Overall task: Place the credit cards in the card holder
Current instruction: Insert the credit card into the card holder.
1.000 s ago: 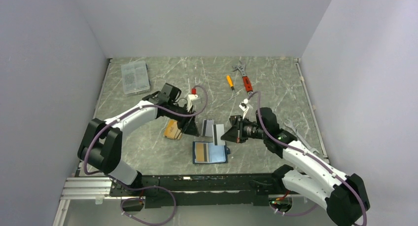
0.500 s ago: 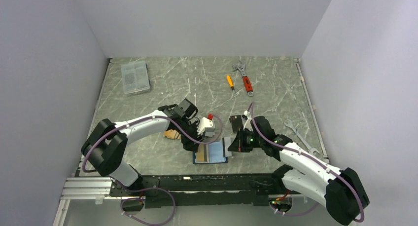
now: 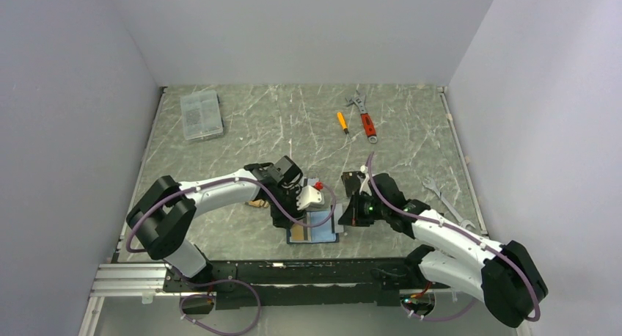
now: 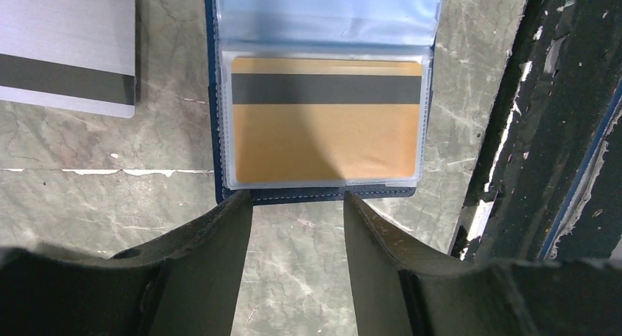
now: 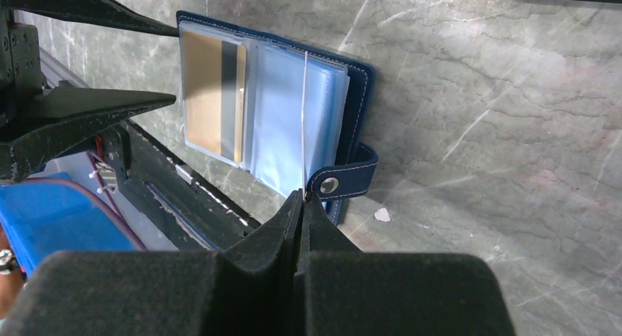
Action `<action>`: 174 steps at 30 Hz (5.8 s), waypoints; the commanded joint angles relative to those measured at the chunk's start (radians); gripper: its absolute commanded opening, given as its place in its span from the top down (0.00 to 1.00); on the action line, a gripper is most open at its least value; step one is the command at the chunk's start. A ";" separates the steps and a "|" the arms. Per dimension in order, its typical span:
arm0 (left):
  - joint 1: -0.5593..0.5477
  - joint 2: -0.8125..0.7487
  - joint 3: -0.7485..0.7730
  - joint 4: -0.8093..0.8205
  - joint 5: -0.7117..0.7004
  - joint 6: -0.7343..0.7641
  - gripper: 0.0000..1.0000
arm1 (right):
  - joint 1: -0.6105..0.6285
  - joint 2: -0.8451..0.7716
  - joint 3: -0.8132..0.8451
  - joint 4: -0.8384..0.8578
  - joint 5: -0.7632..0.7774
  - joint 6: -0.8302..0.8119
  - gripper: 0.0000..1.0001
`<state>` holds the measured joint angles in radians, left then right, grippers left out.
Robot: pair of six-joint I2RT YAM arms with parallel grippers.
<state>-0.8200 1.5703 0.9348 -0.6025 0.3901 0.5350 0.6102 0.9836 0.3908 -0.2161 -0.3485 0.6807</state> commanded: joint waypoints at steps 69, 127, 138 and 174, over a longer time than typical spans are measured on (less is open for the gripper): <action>-0.058 0.001 -0.006 0.000 -0.094 0.042 0.50 | 0.016 -0.035 -0.099 0.118 0.006 0.094 1.00; -0.071 0.009 0.016 -0.014 -0.101 0.040 0.53 | 0.013 -0.055 -0.036 -0.043 0.009 -0.017 1.00; -0.070 0.011 0.012 -0.012 -0.108 0.043 0.54 | 0.008 -0.082 -0.043 -0.030 -0.018 0.002 1.00; -0.081 0.037 0.023 -0.012 -0.125 0.050 0.55 | -0.024 -0.006 -0.098 0.110 -0.089 0.045 1.00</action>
<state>-0.8921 1.6020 0.9352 -0.6109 0.2630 0.5652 0.5877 0.9619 0.3099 -0.1699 -0.4294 0.7082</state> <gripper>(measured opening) 0.452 0.009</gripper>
